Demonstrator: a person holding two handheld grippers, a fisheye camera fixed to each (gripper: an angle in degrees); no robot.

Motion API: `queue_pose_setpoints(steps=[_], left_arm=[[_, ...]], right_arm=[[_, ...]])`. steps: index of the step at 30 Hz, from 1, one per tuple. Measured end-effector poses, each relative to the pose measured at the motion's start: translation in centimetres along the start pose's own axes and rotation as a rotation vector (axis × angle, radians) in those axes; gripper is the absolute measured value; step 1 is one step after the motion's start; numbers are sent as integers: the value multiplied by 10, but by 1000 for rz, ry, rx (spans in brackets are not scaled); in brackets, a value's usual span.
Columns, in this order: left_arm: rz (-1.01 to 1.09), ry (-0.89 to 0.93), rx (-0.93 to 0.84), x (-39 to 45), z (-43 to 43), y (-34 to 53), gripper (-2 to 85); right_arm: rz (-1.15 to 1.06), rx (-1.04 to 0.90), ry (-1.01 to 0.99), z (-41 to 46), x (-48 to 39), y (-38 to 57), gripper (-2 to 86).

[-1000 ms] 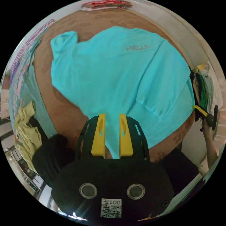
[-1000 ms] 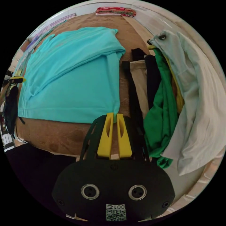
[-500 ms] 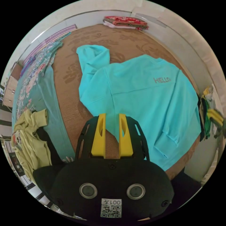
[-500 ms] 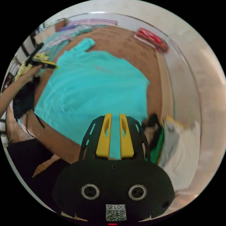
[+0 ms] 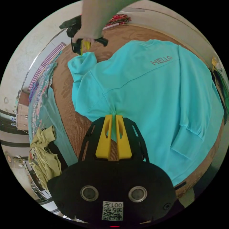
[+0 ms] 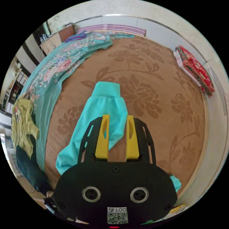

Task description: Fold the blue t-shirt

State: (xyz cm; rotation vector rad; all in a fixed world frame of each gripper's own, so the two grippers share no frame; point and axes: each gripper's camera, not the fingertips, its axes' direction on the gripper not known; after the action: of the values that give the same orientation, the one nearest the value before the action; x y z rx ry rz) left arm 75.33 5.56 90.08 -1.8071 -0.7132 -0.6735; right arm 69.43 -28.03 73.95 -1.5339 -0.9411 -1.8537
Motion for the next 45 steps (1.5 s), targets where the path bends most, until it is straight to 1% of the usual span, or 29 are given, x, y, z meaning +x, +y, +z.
queue_pose_setpoints(steps=[1, 3, 5, 10, 11, 12, 13, 15, 17, 19, 21, 23, 24, 26, 27, 28, 29, 31, 33, 35, 37, 41, 45], left_arm=[[14, -1, 3, -3, 6, 10, -14], [37, -12, 9, -8, 16, 24, -15], [53, -31, 17, -14, 30, 44, -16], [61, -39, 21, -34, 59, 81, -15], [61, -30, 20, -41, 66, 90, -15], [58, -22, 19, -45, 70, 95, -14], [43, 1, 16, -55, 77, 104, -12], [8, 50, 14, -72, 88, 118, -5], [-81, 142, 16, -99, 103, 139, 13], [-133, 193, 39, -122, 110, 159, 28], [-230, 268, 107, -152, 110, 187, 41], [-424, 380, 241, -204, 105, 237, 49], [-478, 410, 277, -219, 104, 250, 51], [-706, 554, 406, -279, 108, 307, 74], [-767, 595, 435, -295, 110, 320, 80], [-855, 660, 527, -323, 112, 344, 90], [-883, 680, 648, -345, 112, 363, 96], [-877, 653, 783, -372, 113, 380, 108], [-788, 622, 857, -389, 119, 384, 119], [-640, 643, 970, -399, 128, 385, 122], [-560, 680, 1046, -403, 135, 386, 121], [-517, 780, 1154, -408, 151, 394, 99], [-542, 789, 1181, -406, 163, 408, 64]], right_arm=[[15, -7, -20, 6, 5, -9, 98], [73, -8, -153, 25, 23, -38, 88], [96, -5, -209, 34, 30, -54, 74], [81, 8, -242, 46, 37, -83, 25], [67, 27, -311, 44, 38, -88, 19], [27, 56, -449, 41, 38, -93, 15], [6, 67, -526, 39, 37, -96, 13], [-83, 90, -758, 28, 30, -105, 9], [-171, 86, -821, 15, 20, -112, 7], [-265, 85, -881, -1, 11, -117, 6], [-372, 84, -996, -24, 5, -122, 6], [-446, 79, -1081, -40, 3, -125, 5], [-483, 80, -1115, -49, 3, -127, 5], [-556, 79, -1173, -61, 4, -129, 5], [-615, 75, -1213, -67, 5, -130, 5], [-645, 76, -1235, -70, 6, -130, 5], [-692, 77, -1279, -75, 7, -130, 5], [-743, 87, -1347, -81, 10, -129, 4], [-795, 98, -1447, -87, 13, -130, 4], [-806, 101, -1483, -89, 13, -134, 4], [-805, 116, -1513, -91, 13, -141, 5], [-747, 141, -1438, -92, 6, -157, 6], [-695, 149, -1342, -91, -12, -160, 7]])
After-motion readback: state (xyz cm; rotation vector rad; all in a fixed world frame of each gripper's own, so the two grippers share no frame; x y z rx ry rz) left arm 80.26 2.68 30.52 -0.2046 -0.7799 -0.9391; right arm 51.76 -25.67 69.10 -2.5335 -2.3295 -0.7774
